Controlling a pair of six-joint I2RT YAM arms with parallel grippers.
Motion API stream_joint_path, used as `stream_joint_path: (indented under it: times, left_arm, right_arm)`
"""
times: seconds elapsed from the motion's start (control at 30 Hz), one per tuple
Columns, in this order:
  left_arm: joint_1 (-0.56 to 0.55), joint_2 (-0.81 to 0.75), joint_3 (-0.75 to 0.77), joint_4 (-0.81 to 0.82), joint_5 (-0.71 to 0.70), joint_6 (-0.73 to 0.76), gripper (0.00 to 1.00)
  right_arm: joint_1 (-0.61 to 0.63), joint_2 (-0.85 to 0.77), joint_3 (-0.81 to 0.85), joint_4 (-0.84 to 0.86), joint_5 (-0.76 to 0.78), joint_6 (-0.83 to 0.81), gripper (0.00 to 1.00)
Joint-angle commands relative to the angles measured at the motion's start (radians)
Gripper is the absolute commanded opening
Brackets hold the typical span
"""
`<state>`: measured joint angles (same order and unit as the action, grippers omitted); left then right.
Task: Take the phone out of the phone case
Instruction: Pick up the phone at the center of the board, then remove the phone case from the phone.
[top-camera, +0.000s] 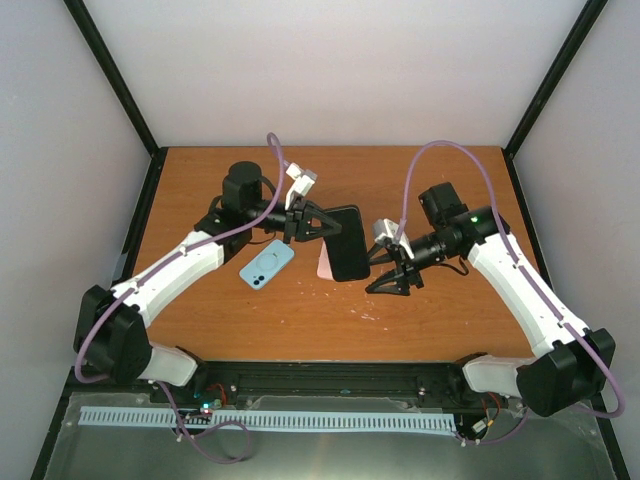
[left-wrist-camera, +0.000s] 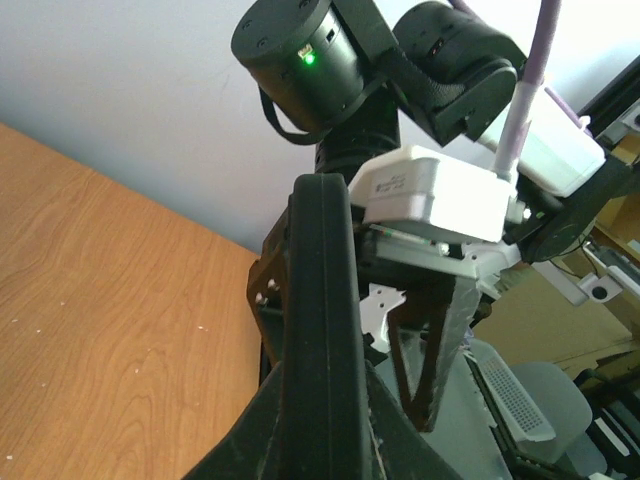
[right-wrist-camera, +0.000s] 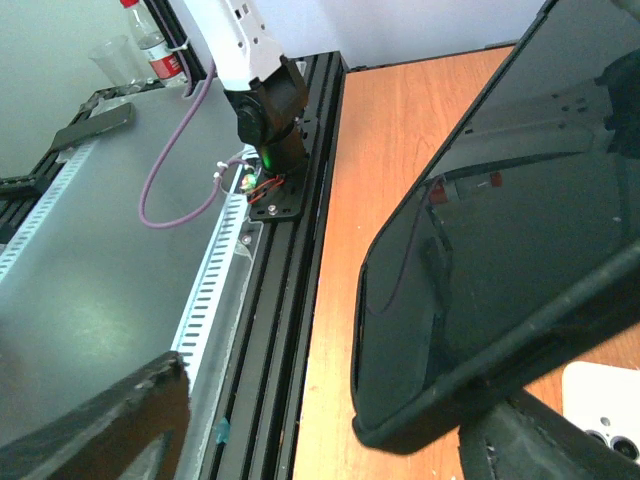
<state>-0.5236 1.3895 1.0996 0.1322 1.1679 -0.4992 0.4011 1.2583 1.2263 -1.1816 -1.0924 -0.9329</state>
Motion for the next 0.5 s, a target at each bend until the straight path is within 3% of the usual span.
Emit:
stream_joint_path:
  times: [0.0, 0.07, 0.47]
  left_arm:
    - [0.013, -0.026, 0.042, 0.085, -0.048, -0.087, 0.0]
    - [0.014, -0.023, 0.027, 0.143, -0.019, -0.123, 0.0]
    - [0.014, 0.012, 0.043, 0.144, 0.045, -0.113, 0.0]
  right_arm:
    - [0.037, -0.024, 0.028, 0.01, 0.025, 0.039, 0.67]
    - [0.044, -0.019, 0.028, -0.033, 0.022, 0.006, 0.66]
    - [0.053, -0.036, 0.009, -0.071, -0.06, -0.066, 0.45]
